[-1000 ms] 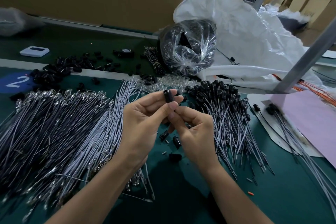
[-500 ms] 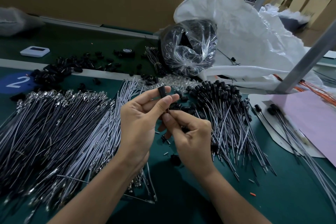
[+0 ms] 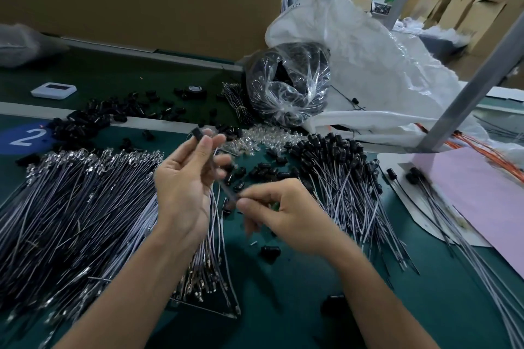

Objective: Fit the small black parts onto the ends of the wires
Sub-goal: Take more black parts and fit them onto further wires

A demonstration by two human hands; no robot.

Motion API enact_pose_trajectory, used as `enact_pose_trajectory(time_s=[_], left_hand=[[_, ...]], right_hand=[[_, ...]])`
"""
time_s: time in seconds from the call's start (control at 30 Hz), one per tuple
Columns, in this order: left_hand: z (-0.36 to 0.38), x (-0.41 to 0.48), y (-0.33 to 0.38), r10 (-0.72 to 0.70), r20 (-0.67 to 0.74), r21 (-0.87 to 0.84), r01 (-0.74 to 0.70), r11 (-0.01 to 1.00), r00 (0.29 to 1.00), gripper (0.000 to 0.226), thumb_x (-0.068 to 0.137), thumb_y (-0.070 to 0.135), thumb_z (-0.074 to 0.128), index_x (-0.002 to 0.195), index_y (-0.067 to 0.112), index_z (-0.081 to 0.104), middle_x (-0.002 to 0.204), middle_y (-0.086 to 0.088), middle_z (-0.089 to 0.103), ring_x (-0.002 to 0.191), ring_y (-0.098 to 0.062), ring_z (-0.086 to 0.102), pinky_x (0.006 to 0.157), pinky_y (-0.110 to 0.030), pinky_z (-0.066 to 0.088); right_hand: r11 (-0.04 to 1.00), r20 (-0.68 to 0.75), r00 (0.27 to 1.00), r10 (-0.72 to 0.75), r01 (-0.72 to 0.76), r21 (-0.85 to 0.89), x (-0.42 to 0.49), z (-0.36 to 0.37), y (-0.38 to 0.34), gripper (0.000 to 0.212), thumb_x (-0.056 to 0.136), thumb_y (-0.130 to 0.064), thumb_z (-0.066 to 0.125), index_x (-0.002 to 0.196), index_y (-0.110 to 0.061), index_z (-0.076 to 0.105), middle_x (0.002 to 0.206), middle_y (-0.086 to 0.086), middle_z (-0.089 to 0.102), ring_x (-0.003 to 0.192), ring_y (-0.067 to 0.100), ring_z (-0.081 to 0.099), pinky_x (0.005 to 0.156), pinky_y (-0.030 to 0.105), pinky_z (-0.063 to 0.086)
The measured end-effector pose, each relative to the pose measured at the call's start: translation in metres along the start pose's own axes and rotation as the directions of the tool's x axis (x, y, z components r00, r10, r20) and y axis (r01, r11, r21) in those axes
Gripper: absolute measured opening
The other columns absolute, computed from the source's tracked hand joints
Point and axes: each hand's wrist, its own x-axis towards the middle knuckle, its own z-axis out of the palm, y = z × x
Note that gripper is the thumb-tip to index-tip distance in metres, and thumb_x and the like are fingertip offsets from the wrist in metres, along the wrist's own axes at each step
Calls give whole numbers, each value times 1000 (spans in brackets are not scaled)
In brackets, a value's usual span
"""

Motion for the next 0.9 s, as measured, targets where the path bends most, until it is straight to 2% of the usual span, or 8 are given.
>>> enact_pose_trajectory(time_s=[0.03, 0.1, 0.2, 0.3, 0.5, 0.67, 0.77, 0.9], left_hand=[[-4, 3, 2, -20, -12, 47, 21, 999, 1000, 12, 88, 8, 62, 99, 5, 68, 86, -5, 76, 51, -5, 59, 44, -13, 46], [-9, 7, 1, -82, -8, 251, 82, 965, 997, 13, 89, 7, 64, 101, 7, 70, 88, -6, 76, 43, -3, 50, 38, -13, 41], [-5, 3, -11, -241, 74, 417, 190, 889, 968, 19, 87, 5, 67, 105, 4, 68, 88, -8, 77, 37, -5, 52, 35, -15, 40], [-1, -1, -20, -333, 141, 444, 242, 863, 932, 25, 87, 5, 68, 111, 2, 64, 89, -10, 77, 43, -10, 60, 37, -18, 43], [0, -4, -26, -341, 209, 527, 188, 829, 916, 17, 91, 20, 65, 106, 14, 70, 89, -1, 78, 50, -11, 65, 43, -18, 46], [2, -6, -26, -306, 227, 528, 147, 836, 925, 12, 94, 17, 63, 102, 19, 72, 89, -2, 78, 45, -9, 54, 39, -15, 34], [1, -5, -25, -291, 211, 504, 151, 850, 933, 14, 95, 16, 62, 104, 17, 72, 89, -4, 77, 44, -7, 51, 38, -14, 32], [-1, -3, -25, -231, 209, 505, 98, 858, 950, 15, 95, 14, 61, 106, 16, 71, 88, -2, 77, 46, -6, 51, 42, -11, 37]], right_hand=[[999, 119, 992, 40, -42, 19, 0, -9, -2, 21, 98, -33, 56, 88, -25, 73, 71, -7, 72, 63, 10, 66, 58, 18, 50], [990, 62, 989, 138, -136, -28, 11, -31, 1, 35, 93, -45, 52, 95, -17, 73, 81, -3, 75, 74, 12, 70, 71, 28, 58], [916, -290, 937, 194, -279, -288, 48, -55, 22, 19, 96, -23, 60, 99, -12, 75, 89, 2, 75, 82, 19, 69, 84, 41, 56], [830, -254, 934, 251, -343, -439, 87, -50, 40, 28, 96, -3, 54, 114, -12, 72, 113, 7, 72, 102, 20, 66, 97, 28, 50], [720, -273, 934, 232, -353, -597, 121, -24, 67, 25, 92, -4, 58, 111, -13, 72, 110, 14, 70, 99, 31, 65, 87, 41, 54], [688, -276, 937, 212, -344, -639, 125, -16, 66, 17, 88, 0, 60, 97, -8, 71, 97, 15, 69, 90, 32, 64, 70, 35, 49], [670, -209, 954, 216, -300, -678, 123, -15, 62, 23, 83, 5, 53, 100, -4, 65, 96, 15, 69, 91, 33, 65, 76, 41, 54], [845, -343, 927, 152, -302, -442, 109, -24, 53, 22, 90, 1, 58, 106, -6, 71, 102, 9, 71, 96, 21, 65, 87, 32, 51]])
